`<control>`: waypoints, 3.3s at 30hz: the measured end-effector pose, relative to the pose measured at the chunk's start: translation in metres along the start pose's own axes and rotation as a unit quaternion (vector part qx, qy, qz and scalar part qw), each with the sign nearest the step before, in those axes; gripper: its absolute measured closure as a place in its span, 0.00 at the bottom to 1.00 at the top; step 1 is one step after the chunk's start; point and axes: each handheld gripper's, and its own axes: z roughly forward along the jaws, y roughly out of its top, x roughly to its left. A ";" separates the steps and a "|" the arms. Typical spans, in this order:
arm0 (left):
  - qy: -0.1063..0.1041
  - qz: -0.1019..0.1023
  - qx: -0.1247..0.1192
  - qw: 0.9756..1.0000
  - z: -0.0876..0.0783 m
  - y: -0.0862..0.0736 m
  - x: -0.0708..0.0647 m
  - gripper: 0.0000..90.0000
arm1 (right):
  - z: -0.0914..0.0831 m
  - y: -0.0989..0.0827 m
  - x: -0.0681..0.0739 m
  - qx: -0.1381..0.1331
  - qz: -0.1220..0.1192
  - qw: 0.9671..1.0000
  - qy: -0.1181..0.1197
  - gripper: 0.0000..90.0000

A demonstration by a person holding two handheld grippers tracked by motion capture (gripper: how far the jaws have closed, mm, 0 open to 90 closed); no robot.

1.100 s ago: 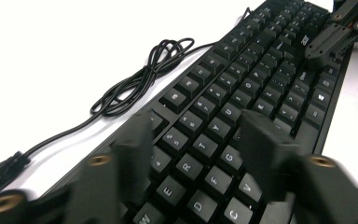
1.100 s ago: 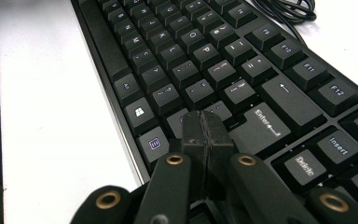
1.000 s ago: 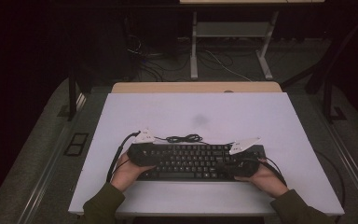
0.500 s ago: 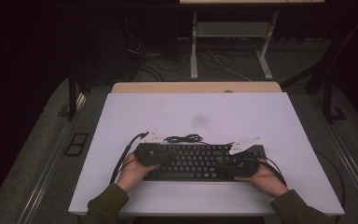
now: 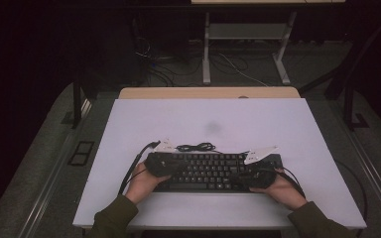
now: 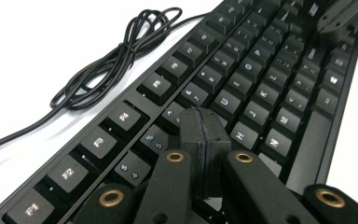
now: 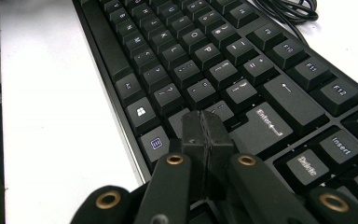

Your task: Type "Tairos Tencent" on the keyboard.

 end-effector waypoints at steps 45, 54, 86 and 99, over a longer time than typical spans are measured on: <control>0.003 -0.020 -0.063 0.998 -0.028 -0.005 0.000 0.36 | -0.012 0.011 0.000 -0.065 0.004 0.998 -0.007 0.50; 0.012 -0.019 -0.073 0.997 -0.034 -0.011 -0.003 0.23 | -0.012 0.017 -0.003 -0.099 0.016 0.994 -0.031 0.30; 0.033 -0.027 -0.060 0.997 -0.045 -0.025 0.010 0.72 | 0.014 0.053 0.000 -0.103 0.015 0.994 -0.024 0.23; 0.025 -0.027 -0.038 0.999 -0.030 -0.021 0.011 0.99 | 0.028 0.059 0.005 -0.103 0.005 0.995 -0.013 0.22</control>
